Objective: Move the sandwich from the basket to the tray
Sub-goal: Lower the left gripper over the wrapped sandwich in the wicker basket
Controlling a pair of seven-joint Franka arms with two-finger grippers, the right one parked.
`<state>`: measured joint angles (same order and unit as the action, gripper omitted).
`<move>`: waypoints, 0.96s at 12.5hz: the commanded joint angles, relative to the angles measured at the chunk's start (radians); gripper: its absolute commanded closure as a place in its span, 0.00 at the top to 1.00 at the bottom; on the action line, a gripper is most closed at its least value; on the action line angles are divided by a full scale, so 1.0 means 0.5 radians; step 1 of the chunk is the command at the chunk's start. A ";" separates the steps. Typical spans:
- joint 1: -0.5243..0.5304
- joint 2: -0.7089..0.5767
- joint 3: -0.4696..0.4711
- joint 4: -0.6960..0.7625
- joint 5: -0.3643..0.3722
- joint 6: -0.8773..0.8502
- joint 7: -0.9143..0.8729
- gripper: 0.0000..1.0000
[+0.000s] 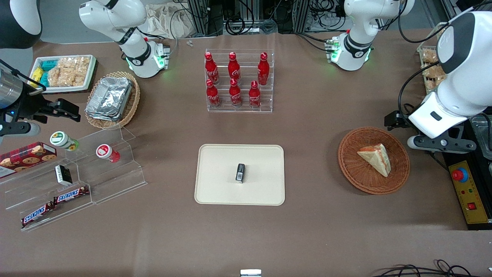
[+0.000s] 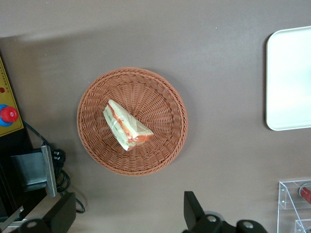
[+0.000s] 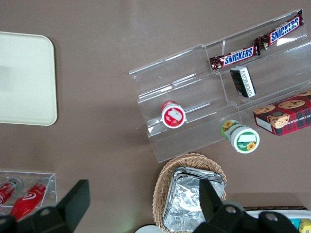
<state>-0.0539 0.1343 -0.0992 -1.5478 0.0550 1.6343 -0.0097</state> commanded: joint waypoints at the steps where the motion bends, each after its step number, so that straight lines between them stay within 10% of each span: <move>1: 0.013 0.075 0.002 0.101 -0.024 -0.038 0.026 1.00; 5: 0.162 0.219 0.005 0.083 -0.006 0.041 -0.057 1.00; 12: 0.215 0.081 0.002 -0.990 0.000 1.243 -1.373 1.00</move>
<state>0.0600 0.2138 -0.0974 -1.9189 0.0554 2.1484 -0.5733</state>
